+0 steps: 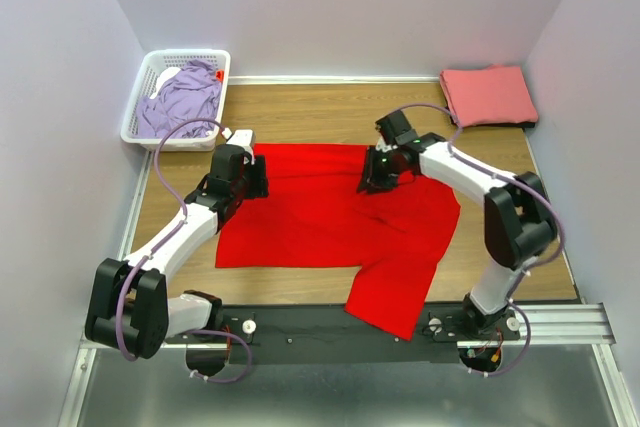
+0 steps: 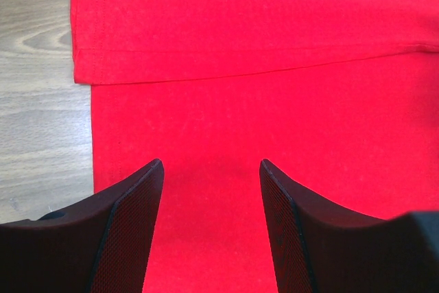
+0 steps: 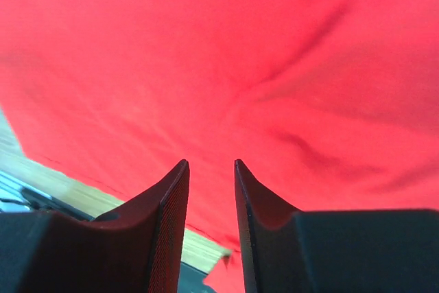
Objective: Fold and stack the t-shirts
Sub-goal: Fold the tshirt
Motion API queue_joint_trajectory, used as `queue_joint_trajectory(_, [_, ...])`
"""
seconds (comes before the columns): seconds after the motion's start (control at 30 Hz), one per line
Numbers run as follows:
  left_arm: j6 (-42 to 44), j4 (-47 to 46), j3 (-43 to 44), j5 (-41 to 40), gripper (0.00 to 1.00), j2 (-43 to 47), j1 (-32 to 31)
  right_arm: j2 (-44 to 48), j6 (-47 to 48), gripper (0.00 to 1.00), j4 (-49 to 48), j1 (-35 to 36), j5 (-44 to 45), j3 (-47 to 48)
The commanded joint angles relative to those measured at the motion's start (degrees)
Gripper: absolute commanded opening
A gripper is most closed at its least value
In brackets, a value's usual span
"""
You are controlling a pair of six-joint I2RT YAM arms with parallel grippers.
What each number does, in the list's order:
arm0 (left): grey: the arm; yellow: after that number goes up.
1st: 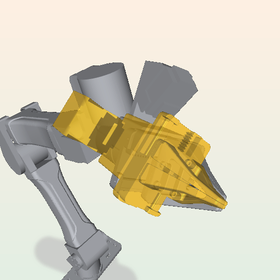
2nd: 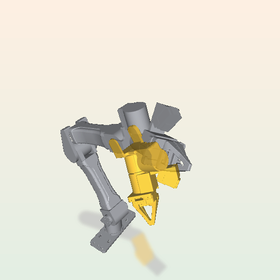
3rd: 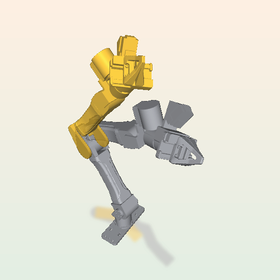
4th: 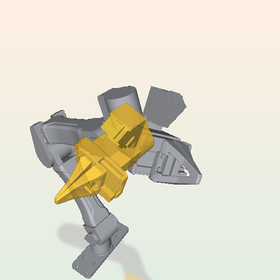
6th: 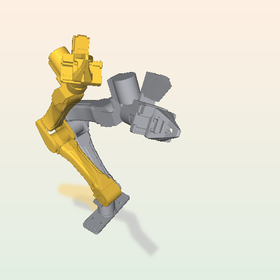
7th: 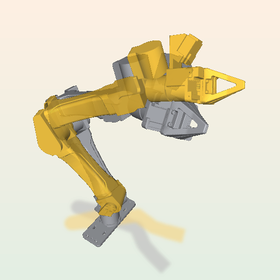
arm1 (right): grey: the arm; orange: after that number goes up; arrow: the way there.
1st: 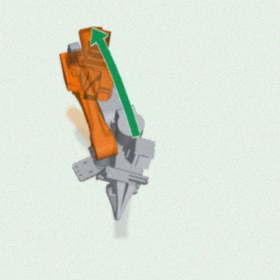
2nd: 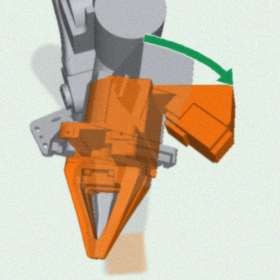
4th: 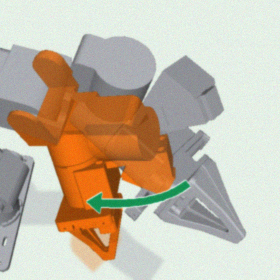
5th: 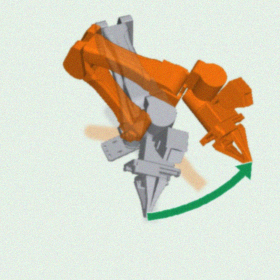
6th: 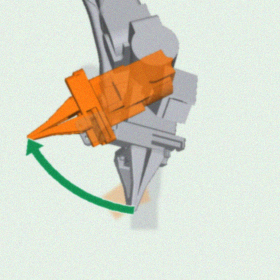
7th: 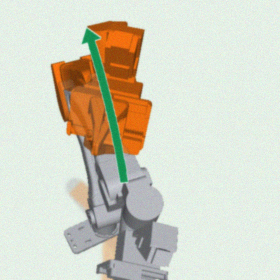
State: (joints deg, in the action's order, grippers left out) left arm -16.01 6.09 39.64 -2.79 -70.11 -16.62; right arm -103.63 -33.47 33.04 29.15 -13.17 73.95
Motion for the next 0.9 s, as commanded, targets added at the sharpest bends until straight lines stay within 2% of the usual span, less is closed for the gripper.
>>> queue_joint_trajectory(0.0, [0.54,0.33,1.5,-0.47,0.66,-0.29,0.01,6.51,0.69,0.4,-0.87,-5.23,1.21,-5.55])
queue_joint_trajectory(0.2, [0.45,0.33,1.32,-0.64,0.66,-0.29,-0.08,12.49,-0.27,0.39,-6.04,-14.81,-3.26,-15.05])
queue_joint_trajectory(0.43, [0.37,0.24,1.41,-0.55,0.66,-0.64,0.01,14.69,-3.09,0.37,-11.5,-18.69,-6.6,-26.04])
queue_joint_trajectory(0.67, [0.45,0.24,1.41,-0.47,0.66,-1.08,0.01,17.5,-3.97,0.35,-11.86,-21.93,-3.54,-33.25])
queue_joint_trajectory(0.87, [0.37,0.33,1.41,-0.47,0.66,-1.26,0.01,19.08,-4.23,0.34,-11.24,-25.1,-0.11,-35.28])
